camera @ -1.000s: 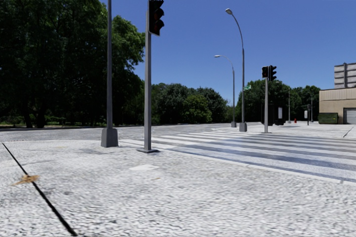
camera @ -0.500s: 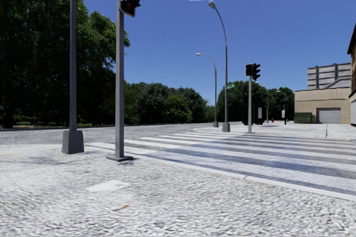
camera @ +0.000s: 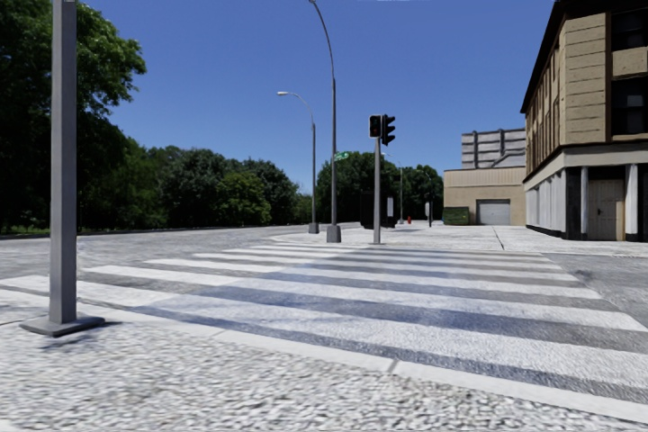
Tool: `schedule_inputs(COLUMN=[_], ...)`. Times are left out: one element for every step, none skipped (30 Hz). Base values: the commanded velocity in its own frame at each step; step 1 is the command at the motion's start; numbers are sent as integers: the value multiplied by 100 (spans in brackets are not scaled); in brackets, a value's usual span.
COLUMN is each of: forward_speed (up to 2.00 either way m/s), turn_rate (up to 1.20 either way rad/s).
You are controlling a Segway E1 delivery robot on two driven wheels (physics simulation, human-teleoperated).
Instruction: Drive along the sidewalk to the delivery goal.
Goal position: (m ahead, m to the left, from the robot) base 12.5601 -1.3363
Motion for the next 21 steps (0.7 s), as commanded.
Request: schedule_inputs(forward_speed=[200,200,200,200,200,200,200,200,200,200,200,200,200,200,200,200,200,200,200,200,200], turn_rate=[-52,-52,-52,-52,-52,-52,-52,-52,-50,-50,-44,-40,-40,-38,-38,-38,-38,-38,-35,-10,-10])
